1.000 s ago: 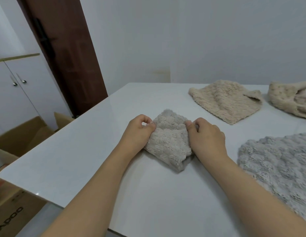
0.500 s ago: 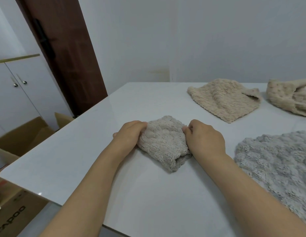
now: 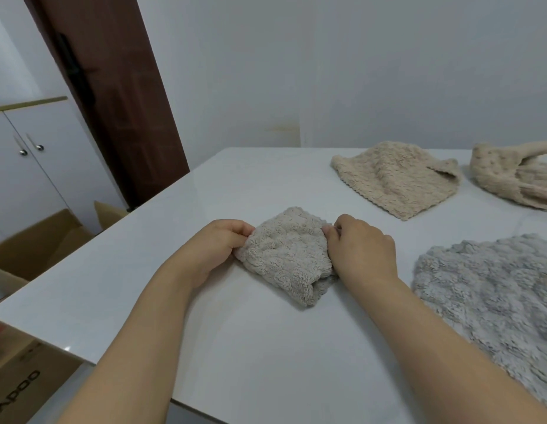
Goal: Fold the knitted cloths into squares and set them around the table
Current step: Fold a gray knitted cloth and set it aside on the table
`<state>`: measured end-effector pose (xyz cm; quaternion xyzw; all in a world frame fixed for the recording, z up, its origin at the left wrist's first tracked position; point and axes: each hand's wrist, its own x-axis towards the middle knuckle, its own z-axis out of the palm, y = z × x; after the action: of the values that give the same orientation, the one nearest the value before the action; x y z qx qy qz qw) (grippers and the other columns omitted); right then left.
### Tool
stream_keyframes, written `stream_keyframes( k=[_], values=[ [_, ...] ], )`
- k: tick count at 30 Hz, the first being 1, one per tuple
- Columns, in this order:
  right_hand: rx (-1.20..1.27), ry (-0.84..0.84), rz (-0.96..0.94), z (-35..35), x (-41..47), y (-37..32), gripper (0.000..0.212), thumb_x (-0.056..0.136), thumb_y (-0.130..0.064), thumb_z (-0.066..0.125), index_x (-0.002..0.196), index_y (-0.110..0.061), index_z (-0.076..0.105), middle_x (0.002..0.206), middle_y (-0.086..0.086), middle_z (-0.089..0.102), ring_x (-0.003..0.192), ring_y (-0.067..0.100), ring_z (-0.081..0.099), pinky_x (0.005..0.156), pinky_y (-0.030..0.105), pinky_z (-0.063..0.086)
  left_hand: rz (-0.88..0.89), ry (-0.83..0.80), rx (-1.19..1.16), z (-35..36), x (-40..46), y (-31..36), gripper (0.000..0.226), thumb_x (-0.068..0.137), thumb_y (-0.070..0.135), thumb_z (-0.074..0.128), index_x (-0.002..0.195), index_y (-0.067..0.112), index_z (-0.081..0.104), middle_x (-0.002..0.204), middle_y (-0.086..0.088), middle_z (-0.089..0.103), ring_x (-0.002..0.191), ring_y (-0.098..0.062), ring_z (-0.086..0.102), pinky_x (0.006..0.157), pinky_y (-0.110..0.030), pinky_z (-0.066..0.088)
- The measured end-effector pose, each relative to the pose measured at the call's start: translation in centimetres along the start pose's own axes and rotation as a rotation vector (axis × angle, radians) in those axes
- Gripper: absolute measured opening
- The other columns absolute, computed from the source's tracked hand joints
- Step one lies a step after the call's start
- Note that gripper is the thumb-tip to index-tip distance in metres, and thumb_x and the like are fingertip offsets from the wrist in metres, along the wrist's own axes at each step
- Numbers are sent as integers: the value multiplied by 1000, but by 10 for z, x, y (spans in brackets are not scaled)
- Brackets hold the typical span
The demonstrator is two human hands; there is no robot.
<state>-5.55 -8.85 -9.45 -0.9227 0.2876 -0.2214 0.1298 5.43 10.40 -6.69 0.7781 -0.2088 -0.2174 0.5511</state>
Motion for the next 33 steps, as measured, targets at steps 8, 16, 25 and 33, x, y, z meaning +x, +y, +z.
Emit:
stream_keyframes(
  k=[8, 16, 25, 33],
  values=[
    [97, -25, 28, -4, 0, 2, 32, 100, -41, 37, 91, -17, 58, 95, 5, 67, 95, 31, 58, 80, 39, 34, 86, -178, -172, -18, -3, -5, 33, 84, -3, 59, 111, 10, 74, 117, -17, 71, 103, -35, 59, 96, -37, 48],
    [128, -31, 31, -6, 0, 1, 32, 99, -42, 39, 91, -18, 58, 95, 3, 68, 97, 31, 58, 84, 38, 34, 84, -158, -23, -15, -5, -4, 28, 74, 31, 78, 93, 11, 78, 94, -13, 72, 90, -24, 57, 96, -41, 45],
    [87, -26, 20, -5, 0, 1, 31, 100, -41, 37, 93, -18, 57, 94, 3, 67, 96, 30, 58, 79, 38, 31, 89, 143, 189, -12, -2, -6, 25, 101, 13, 52, 80, 8, 64, 66, 6, 61, 61, -7, 50, 61, -16, 41],
    [85, -22, 11, -3, 1, 1, 30, 100, -41, 37, 95, -18, 57, 98, 3, 67, 98, 30, 58, 81, 38, 32, -13, 38, 125, -5, -7, 1, 30, 96, 33, 60, 78, 12, 71, 70, 7, 67, 68, -10, 57, 72, -24, 43]
  ],
)
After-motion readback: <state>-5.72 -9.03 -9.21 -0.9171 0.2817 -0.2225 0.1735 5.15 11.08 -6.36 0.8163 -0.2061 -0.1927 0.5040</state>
